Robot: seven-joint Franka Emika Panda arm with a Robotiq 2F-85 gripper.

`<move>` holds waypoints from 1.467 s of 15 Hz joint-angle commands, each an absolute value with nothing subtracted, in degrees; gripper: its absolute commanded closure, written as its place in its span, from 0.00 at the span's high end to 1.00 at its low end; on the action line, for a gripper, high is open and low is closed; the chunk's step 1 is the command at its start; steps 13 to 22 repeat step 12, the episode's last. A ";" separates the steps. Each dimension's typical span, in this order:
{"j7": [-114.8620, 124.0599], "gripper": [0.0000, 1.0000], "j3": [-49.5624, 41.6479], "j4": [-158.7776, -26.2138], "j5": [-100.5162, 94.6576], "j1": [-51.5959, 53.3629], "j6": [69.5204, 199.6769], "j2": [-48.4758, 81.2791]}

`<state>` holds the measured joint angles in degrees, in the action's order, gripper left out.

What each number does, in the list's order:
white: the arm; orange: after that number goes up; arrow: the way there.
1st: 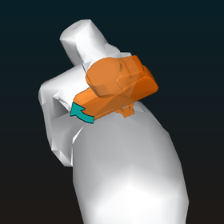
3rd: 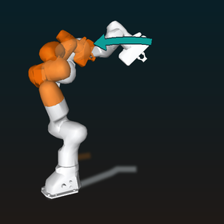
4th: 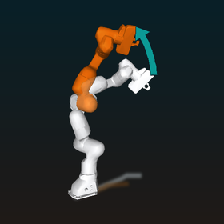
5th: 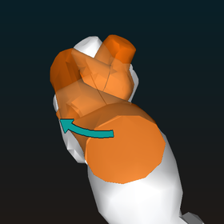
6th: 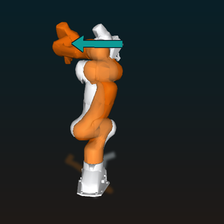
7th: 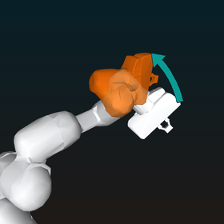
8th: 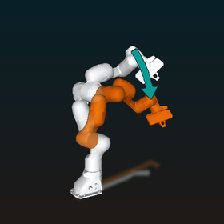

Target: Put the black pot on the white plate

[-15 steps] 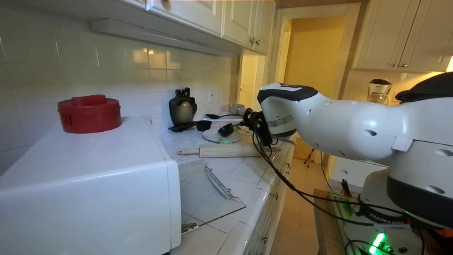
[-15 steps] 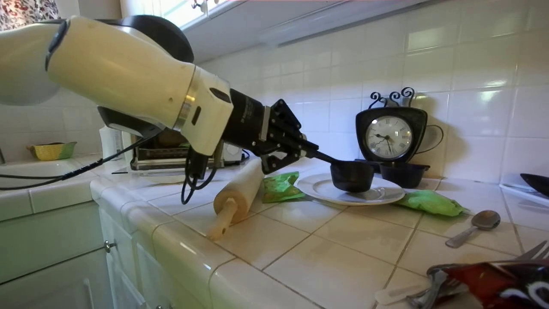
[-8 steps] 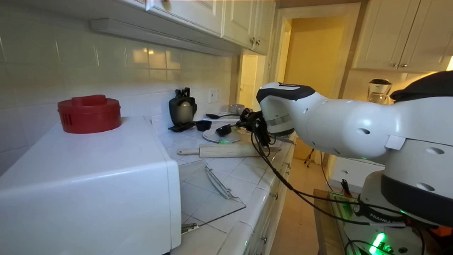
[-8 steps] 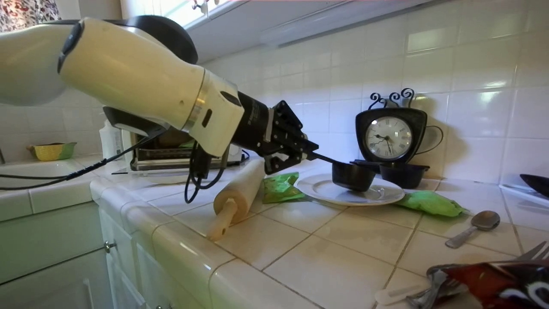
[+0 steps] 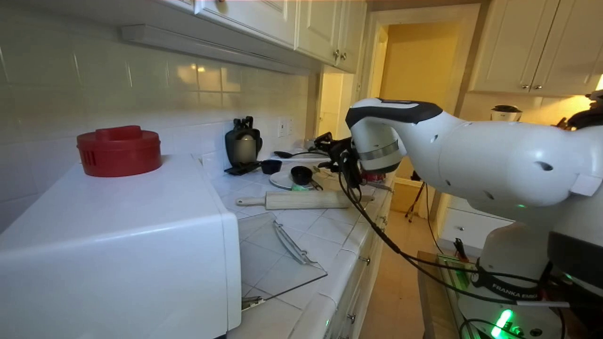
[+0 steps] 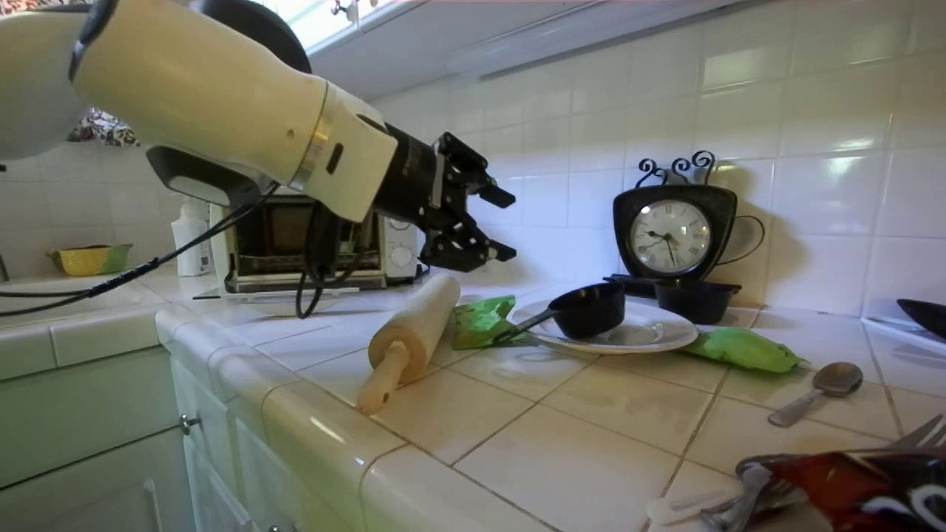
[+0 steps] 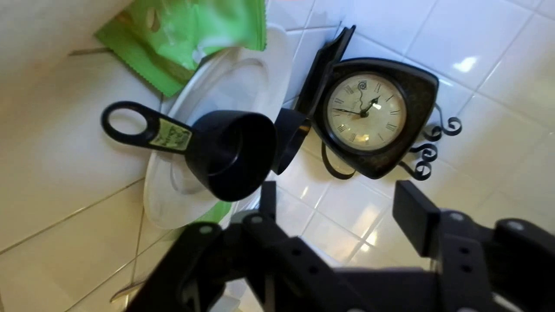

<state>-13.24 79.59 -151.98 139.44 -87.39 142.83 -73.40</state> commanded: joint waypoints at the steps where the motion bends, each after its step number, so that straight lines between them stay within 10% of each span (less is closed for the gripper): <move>1: -13.86 0.99 72.95 -155.88 133.79 -80.29 142.12 -70.02; 10: -11.93 1.00 56.98 -156.82 107.51 -71.89 130.42 -61.31; 22: -15.28 1.00 57.56 -156.04 111.71 -68.76 139.56 -58.00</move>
